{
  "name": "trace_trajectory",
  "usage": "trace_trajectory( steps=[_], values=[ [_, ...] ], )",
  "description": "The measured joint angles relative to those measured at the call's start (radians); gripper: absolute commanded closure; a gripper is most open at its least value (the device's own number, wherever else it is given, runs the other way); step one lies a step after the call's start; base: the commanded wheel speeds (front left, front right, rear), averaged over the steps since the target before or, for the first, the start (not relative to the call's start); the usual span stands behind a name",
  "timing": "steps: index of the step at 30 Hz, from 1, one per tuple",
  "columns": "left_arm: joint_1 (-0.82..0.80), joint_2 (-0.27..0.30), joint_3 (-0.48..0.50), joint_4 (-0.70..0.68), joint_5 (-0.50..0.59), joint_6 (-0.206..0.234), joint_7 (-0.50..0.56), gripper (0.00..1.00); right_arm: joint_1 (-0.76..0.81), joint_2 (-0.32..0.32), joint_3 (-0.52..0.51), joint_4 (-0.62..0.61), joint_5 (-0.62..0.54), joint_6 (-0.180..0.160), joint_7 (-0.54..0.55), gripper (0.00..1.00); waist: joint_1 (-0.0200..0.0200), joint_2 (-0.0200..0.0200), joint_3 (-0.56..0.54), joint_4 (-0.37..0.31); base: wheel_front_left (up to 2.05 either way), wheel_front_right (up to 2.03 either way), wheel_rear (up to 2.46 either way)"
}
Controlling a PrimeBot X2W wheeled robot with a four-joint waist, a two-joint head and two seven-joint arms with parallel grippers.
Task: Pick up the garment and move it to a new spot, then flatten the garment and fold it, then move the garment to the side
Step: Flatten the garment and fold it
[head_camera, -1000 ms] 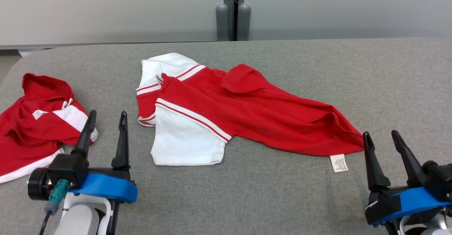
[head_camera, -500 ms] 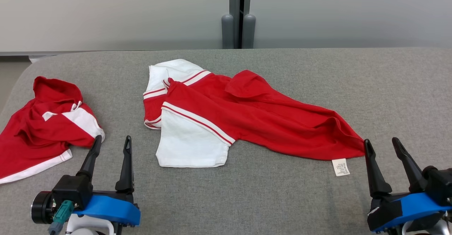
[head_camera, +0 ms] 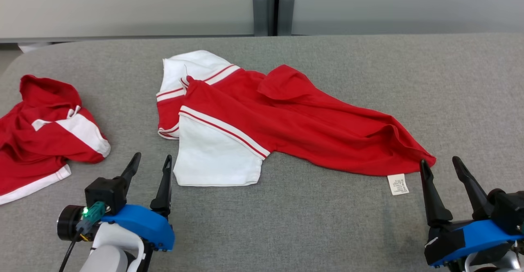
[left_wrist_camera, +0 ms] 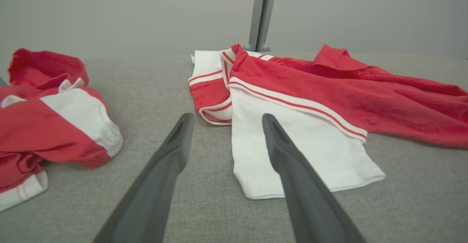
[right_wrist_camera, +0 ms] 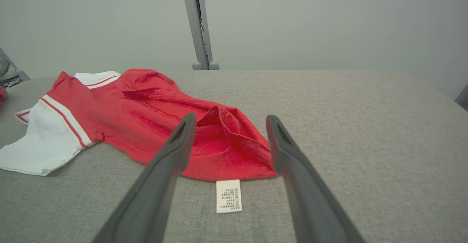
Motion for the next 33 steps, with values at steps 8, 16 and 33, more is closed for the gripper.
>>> trace_trajectory(
  steps=[8, 16, 33],
  values=[
    [-0.067, -0.027, -0.038, 0.198, -0.049, -0.062, 0.089, 0.00, -0.019, 0.001, 0.004, 0.039, 0.007, 0.000, -0.008, 0.00, 0.0000, 0.0001, 0.052, -0.029, 0.00, 0.00, 0.00],
    [-0.103, -0.044, -0.046, 0.281, -0.089, -0.095, 0.105, 1.00, -0.022, -0.001, -0.039, 0.096, -0.005, 0.000, -0.008, 0.00, -0.0001, 0.0001, 0.070, -0.037, 0.00, 0.00, 0.00],
    [-0.146, -0.038, -0.068, 0.237, -0.086, -0.098, 0.095, 1.00, -0.240, -0.089, -0.018, 0.458, 0.017, 0.000, -0.060, 0.07, 0.0000, 0.0001, 0.128, -0.008, 0.00, 0.00, 0.00]
  ],
)
